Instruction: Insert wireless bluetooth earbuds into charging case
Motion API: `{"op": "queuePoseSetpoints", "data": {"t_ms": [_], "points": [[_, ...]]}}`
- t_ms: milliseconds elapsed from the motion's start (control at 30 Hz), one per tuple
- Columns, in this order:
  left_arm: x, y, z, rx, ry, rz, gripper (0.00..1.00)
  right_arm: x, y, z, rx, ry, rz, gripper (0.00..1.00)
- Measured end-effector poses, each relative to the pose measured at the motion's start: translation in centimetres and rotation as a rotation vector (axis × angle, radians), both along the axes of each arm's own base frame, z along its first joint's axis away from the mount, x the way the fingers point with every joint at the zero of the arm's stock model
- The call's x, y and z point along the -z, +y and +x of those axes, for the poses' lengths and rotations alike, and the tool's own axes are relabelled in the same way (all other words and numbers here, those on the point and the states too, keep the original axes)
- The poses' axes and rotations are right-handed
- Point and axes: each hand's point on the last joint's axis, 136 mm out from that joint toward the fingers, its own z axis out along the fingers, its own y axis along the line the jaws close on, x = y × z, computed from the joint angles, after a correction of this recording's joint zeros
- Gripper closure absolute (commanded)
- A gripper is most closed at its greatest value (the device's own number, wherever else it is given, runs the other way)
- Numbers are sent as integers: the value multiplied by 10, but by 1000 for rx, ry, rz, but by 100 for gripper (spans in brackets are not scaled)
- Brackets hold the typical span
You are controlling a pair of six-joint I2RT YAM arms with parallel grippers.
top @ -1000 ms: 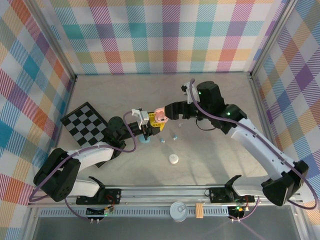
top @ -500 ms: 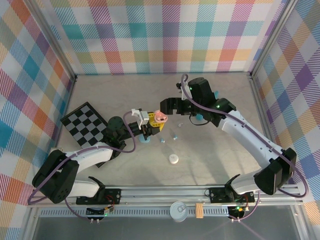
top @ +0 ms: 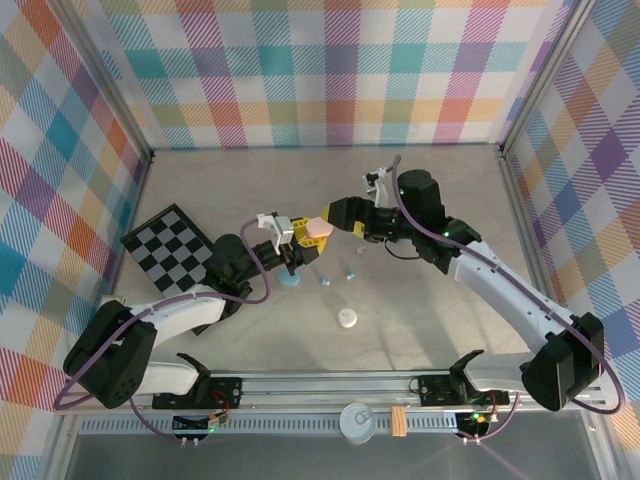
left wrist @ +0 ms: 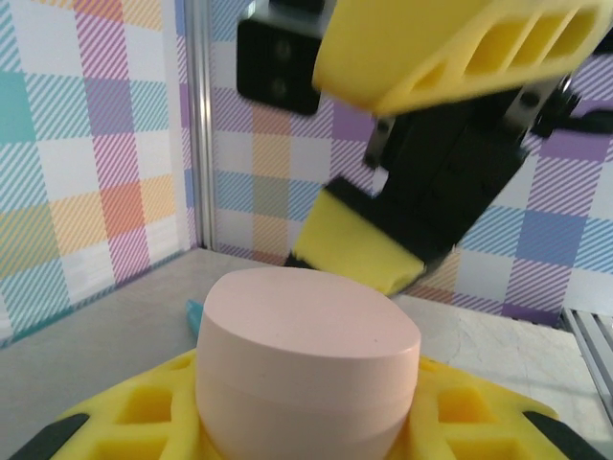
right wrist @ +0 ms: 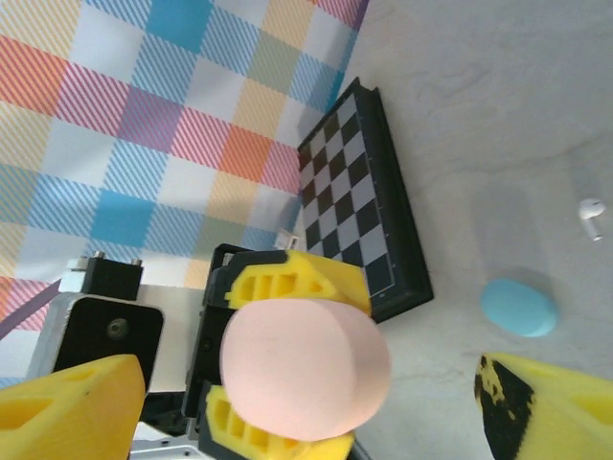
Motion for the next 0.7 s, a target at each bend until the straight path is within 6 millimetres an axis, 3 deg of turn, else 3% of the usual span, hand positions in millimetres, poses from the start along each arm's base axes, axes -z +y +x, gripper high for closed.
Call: {"op": "queuePoseSetpoints", "data": {"t_ms": [233, 400, 700], "points": [[-11, 0, 0, -16, -16, -41, 68, 11, 25, -3, -73, 159, 232, 22], [-12, 0, 0, -18, -21, -45, 68, 5, 40, -6, -122, 209, 309, 40], [-23, 3, -4, -18, -46, -73, 67, -10, 40, -9, -142, 194, 362, 74]]}}
